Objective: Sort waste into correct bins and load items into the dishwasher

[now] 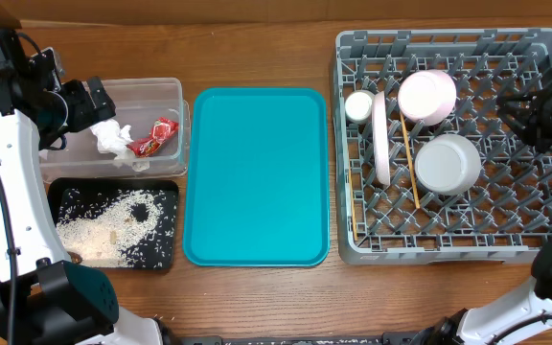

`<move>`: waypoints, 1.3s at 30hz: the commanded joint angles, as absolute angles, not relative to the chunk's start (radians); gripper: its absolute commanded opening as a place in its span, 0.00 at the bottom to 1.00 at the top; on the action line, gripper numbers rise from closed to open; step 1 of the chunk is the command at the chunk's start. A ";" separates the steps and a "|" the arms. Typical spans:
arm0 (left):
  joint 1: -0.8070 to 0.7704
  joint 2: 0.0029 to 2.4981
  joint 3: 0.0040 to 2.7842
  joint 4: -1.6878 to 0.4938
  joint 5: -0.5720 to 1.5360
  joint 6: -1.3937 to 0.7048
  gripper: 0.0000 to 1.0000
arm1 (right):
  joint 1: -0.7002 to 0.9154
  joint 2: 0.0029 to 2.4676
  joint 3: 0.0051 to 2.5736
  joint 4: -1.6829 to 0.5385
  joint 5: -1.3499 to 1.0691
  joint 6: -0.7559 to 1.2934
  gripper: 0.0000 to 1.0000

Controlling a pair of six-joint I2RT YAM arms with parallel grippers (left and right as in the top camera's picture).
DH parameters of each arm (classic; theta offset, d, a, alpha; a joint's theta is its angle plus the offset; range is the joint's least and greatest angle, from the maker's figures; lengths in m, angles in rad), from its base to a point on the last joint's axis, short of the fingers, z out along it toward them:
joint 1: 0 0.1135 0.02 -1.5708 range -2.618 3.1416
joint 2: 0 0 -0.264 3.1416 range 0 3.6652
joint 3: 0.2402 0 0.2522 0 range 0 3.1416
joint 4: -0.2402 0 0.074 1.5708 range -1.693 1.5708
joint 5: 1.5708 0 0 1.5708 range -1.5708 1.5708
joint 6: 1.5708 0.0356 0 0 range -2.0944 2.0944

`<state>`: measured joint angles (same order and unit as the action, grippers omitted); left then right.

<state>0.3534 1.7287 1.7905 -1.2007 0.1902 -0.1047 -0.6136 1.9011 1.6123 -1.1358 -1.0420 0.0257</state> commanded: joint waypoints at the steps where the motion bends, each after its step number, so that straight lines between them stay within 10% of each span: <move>1: 0.353 1.713 1.816 -1.200 0.199 -0.112 1.00 | -0.572 1.866 1.711 -1.263 -0.940 -0.032 0.20; 6: 0.353 1.713 1.816 -1.200 0.199 -0.112 1.00 | -0.508 1.829 1.750 -1.450 -0.807 -0.109 0.04; 17: 0.353 1.713 1.816 -1.200 0.199 -0.112 1.00 | -0.363 1.827 1.683 -1.547 -0.366 0.029 0.04; 39: 0.353 1.713 1.816 -1.200 0.199 -0.112 1.00 | -0.314 1.827 1.645 -1.212 -0.314 0.087 0.08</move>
<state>0.3534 1.7287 1.7905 -1.2011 0.1902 -0.1047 -0.3149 1.8523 1.6398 -1.2549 -0.3256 0.0814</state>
